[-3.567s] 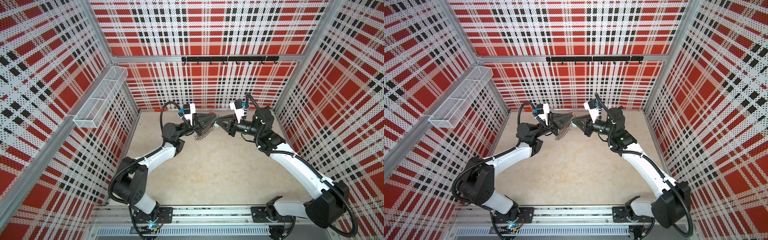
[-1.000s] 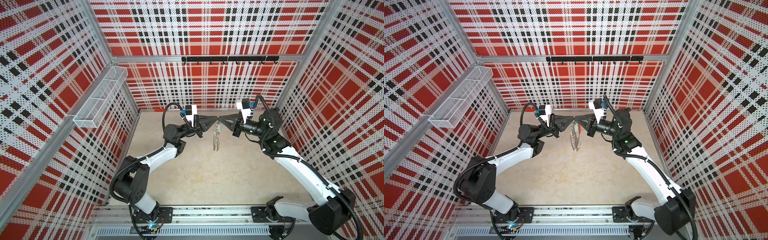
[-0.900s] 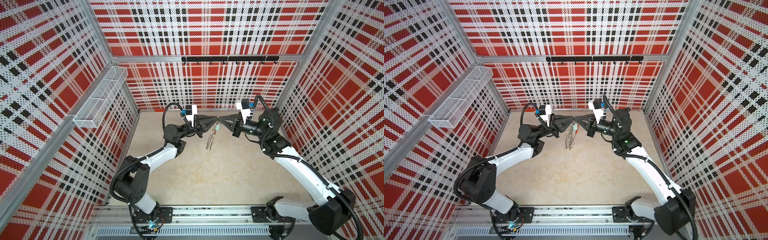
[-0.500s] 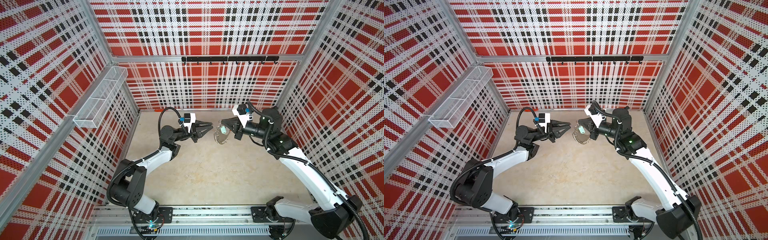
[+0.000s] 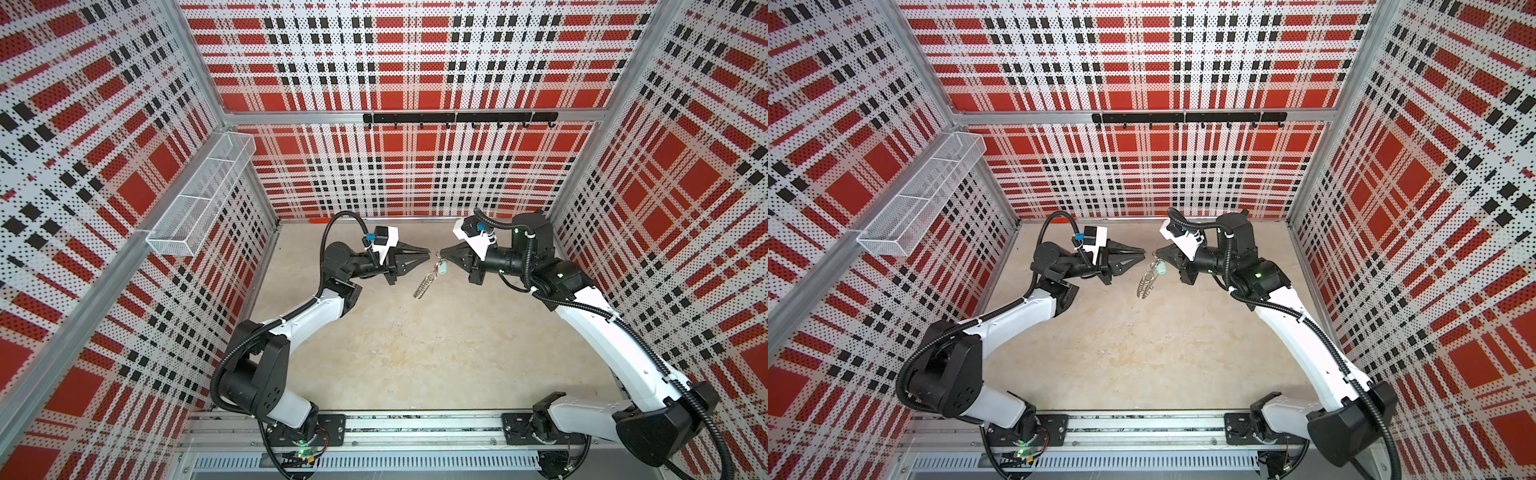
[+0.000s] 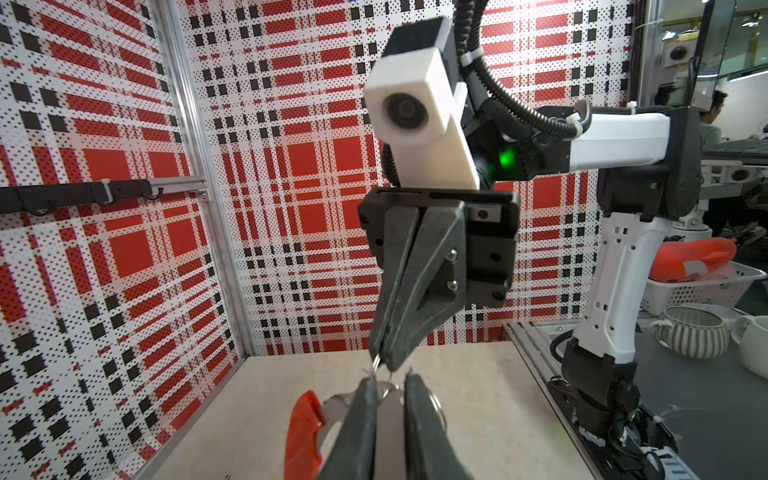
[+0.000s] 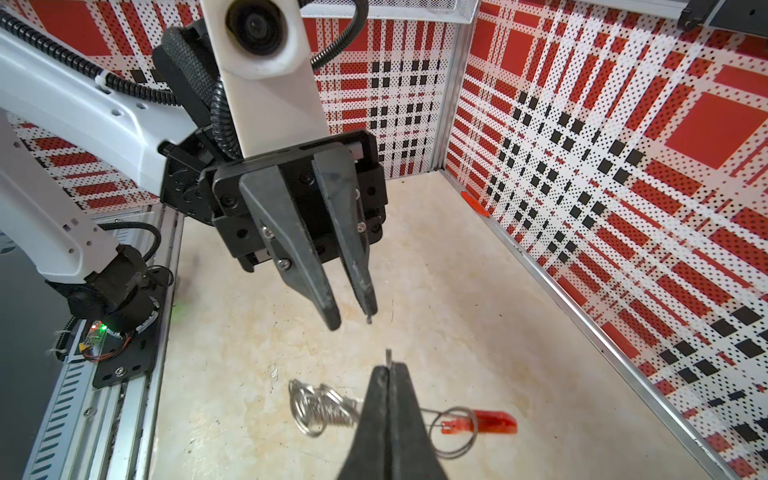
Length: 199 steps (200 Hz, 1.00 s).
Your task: Put the keys on the keyring
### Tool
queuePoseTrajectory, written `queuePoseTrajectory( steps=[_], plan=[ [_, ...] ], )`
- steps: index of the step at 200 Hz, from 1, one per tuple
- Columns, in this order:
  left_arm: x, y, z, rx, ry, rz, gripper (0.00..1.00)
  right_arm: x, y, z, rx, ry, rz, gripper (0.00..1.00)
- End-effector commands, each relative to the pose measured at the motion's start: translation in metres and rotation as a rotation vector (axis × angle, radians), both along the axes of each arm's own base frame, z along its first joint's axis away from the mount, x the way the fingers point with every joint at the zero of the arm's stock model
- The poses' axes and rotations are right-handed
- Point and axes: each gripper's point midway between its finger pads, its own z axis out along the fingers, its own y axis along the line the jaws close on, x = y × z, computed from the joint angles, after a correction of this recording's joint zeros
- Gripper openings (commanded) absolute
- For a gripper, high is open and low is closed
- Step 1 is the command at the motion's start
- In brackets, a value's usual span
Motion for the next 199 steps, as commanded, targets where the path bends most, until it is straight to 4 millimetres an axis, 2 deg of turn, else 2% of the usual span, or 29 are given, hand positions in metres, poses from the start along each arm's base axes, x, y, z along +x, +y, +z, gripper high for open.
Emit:
queuePoseTrajectory(
  steps=[1,50,144,199],
  plan=[
    [-0.0043,-0.0073,0.0050,0.005,-0.004,-0.046,0.15,-0.0074,0.0040,0.0140,0.008,-0.053,0.044,0.00],
    [-0.0019,-0.0111,0.0045,0.007,0.011,-0.058,0.14,-0.0105,0.0035,0.0186,0.016,-0.064,0.048,0.00],
    [0.0033,-0.0101,-0.0016,0.012,0.036,-0.047,0.22,-0.0131,0.0048,0.0209,0.019,-0.072,0.055,0.00],
    [0.0022,-0.0115,0.0004,0.009,0.039,-0.051,0.20,-0.0139,0.0073,0.0218,0.023,-0.067,0.066,0.00]
  ],
)
